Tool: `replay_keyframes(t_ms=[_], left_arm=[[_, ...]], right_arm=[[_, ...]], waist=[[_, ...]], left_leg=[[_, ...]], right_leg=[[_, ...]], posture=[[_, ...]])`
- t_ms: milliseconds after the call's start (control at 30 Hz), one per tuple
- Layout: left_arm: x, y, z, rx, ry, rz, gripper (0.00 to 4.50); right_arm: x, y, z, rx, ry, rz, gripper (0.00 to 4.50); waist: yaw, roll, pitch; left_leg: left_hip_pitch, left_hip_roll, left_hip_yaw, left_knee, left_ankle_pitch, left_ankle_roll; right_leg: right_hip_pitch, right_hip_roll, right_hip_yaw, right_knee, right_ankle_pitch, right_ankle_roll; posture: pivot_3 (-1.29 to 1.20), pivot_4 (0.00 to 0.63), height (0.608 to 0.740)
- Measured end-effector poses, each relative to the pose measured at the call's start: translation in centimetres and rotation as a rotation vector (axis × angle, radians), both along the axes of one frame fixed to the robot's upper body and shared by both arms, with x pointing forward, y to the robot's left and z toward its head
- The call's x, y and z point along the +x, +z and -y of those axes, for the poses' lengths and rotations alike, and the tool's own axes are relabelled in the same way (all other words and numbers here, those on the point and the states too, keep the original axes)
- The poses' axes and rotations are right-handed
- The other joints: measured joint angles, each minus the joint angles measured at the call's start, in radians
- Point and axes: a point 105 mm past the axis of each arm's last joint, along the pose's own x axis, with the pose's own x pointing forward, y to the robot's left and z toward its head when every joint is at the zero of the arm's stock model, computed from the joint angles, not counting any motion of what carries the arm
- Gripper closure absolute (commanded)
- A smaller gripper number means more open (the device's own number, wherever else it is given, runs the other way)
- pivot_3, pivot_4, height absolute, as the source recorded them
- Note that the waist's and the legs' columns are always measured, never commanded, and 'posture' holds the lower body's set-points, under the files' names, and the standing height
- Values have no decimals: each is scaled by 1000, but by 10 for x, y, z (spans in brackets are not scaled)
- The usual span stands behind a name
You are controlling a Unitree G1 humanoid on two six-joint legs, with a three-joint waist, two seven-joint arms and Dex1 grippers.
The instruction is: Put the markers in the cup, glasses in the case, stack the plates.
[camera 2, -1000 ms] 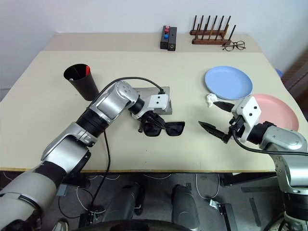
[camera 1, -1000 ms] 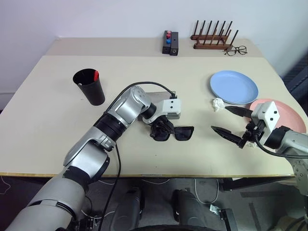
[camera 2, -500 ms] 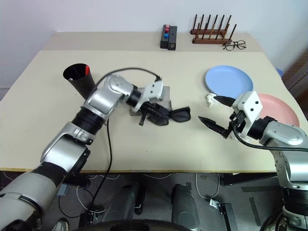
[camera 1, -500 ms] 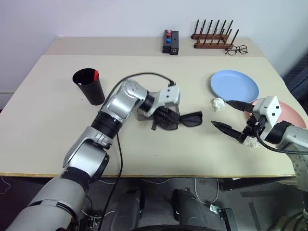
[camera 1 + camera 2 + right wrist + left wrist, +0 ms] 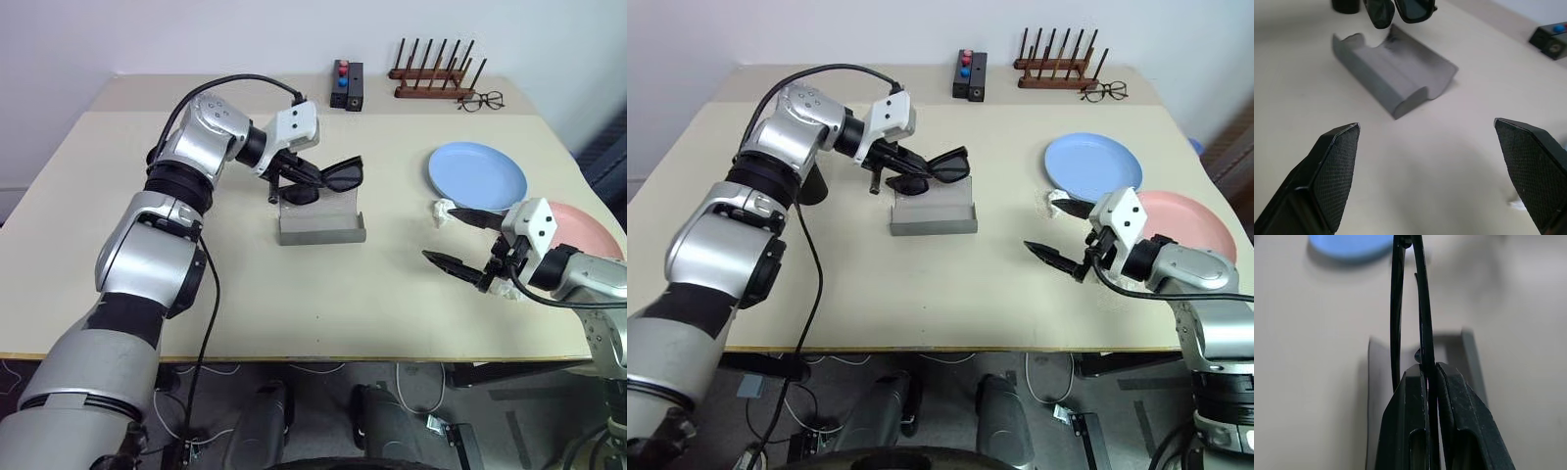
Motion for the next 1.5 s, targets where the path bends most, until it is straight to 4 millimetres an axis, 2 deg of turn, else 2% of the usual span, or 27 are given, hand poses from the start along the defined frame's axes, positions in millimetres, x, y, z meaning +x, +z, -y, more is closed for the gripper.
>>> replay_keyframes(t_ms=[167, 400, 567, 900, 1167, 1367, 1500], left_arm=[[0, -14, -9, 52, 9, -32, 4491], [0, -20, -13, 88, 3, -41, 4491], [-1, -25, -10, 108, -9, -45, 4491], [-6, -38, 13, 106, -46, -86, 4491], [-4, -31, 14, 101, -30, -82, 4491], [-7, -44, 8, 154, -25, -126, 4491], [-9, -47, 7, 162, -35, -145, 2764]], right_arm=[[-11, -12, 17, -55, 31, -70, 0], [-42, -11, 45, -80, 49, -128, 0], [-47, -4, 46, -74, 52, -106, 0], [-43, 4, 40, -74, 42, -70, 0], [-43, 4, 40, -71, 34, -65, 0], [-43, 5, 38, -72, 38, -56, 0], [-42, 5, 37, -71, 40, -56, 0]], waist=[[2, -1, 0], [-2, -1, 1], [-2, -1, 1], [0, -1, 1], [-1, -1, 1], [-1, -1, 1], [-1, -1, 1]], left_leg=[[-1, 0, 0, 0, 0, 0], [0, 0, 0, 0, 0, 0], [0, 1, 0, 0, 0, 0], [-1, 1, 0, 0, 0, 0], [-1, 1, 0, 0, 0, 0], [-1, 1, 0, 0, 0, 0], [-1, 1, 0, 0, 0, 0]], right_leg=[[0, 0, 0, 0, 0, 0], [0, 0, 0, 0, 0, 1], [0, 0, 0, 0, 0, 1], [0, -1, 0, 0, 0, 1], [-1, -1, 0, 0, 0, 1], [-1, -1, 0, 0, 0, 1], [-1, -1, 0, 0, 0, 1]], posture=[[0, 150, 740], [0, 150, 740], [0, 150, 740], [0, 150, 740], [0, 150, 740], [0, 150, 740], [0, 150, 740]])
